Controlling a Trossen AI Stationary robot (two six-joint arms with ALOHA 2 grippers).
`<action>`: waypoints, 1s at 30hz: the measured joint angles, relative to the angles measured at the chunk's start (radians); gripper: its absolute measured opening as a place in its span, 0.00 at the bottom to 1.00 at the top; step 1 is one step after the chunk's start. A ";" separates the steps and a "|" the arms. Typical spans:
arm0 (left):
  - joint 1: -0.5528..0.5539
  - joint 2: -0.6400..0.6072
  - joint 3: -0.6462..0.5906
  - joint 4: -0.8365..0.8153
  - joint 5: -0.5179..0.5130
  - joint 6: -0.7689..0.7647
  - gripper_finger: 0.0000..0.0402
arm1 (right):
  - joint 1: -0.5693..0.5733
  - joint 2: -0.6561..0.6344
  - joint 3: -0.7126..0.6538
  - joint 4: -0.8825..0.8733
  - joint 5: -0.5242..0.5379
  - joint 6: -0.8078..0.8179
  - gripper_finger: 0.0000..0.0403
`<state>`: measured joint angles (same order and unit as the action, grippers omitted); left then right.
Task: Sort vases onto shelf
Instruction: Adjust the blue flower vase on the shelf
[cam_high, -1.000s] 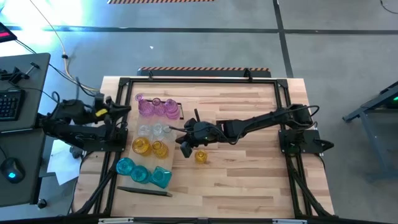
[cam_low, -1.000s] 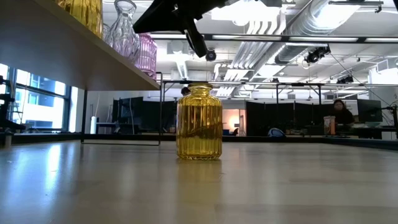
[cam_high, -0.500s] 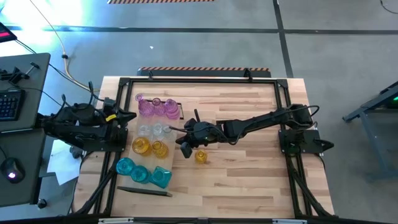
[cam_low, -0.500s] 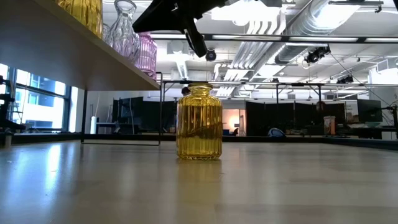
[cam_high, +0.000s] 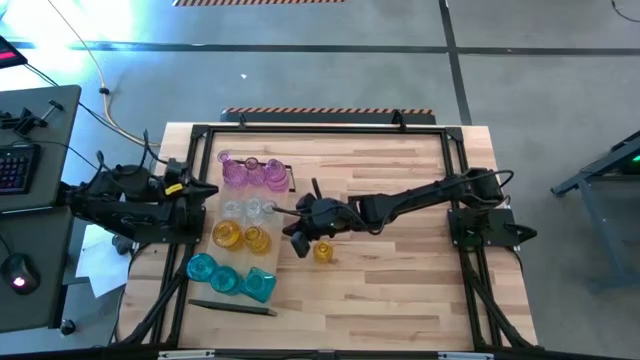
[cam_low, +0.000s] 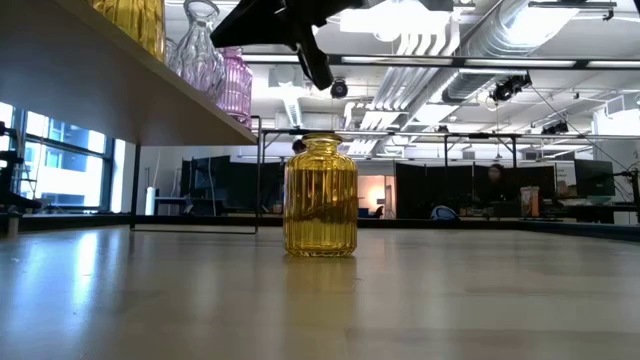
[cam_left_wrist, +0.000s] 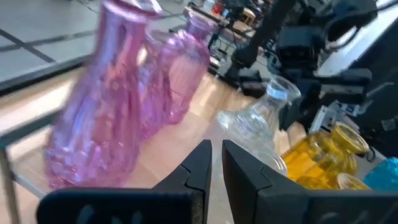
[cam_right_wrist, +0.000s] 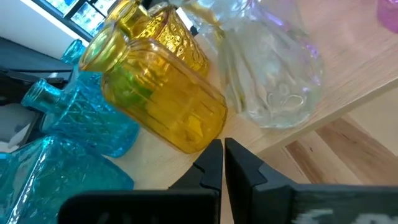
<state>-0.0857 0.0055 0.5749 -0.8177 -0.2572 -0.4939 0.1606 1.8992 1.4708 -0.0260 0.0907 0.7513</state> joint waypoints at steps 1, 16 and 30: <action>0.000 0.000 0.004 0.000 -0.012 0.002 0.07 | 0.003 0.000 0.000 -0.002 -0.002 0.000 0.00; 0.000 0.000 0.005 -0.025 -0.022 -0.037 0.06 | 0.074 0.000 0.001 -0.076 -0.145 0.107 0.00; 0.000 -0.001 0.004 -0.024 -0.023 -0.028 0.05 | 0.170 -0.001 0.001 0.076 -0.017 0.266 0.00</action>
<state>-0.0856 0.0048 0.5793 -0.8421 -0.2798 -0.5216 0.3305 1.8984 1.4715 0.0498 0.0739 1.0176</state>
